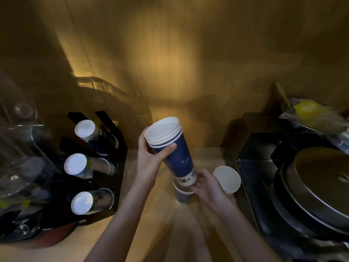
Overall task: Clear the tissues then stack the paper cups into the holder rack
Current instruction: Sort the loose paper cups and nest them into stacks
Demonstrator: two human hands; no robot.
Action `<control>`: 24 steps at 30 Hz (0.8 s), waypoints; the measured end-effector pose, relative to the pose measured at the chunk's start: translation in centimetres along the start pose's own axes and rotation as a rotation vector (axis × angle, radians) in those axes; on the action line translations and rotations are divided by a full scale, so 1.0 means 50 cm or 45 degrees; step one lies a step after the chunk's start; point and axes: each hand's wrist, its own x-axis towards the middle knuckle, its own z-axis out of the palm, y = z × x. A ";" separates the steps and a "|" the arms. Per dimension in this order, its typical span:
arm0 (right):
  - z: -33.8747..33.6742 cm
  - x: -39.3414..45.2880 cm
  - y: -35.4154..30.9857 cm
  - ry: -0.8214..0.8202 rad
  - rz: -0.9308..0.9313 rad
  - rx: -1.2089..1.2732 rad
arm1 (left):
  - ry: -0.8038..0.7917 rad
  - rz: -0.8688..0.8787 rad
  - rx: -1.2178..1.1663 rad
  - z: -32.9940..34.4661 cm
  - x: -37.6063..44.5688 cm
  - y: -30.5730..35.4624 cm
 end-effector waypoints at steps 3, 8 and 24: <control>0.007 -0.009 -0.030 0.125 -0.345 -0.704 | -0.029 0.034 0.092 -0.005 -0.008 0.000; 0.075 -0.063 -0.124 -0.199 -0.733 -0.888 | -0.174 0.021 0.106 -0.007 -0.016 0.001; 0.063 -0.068 -0.169 -0.286 -0.586 -1.424 | -0.524 0.052 0.764 0.011 -0.032 0.009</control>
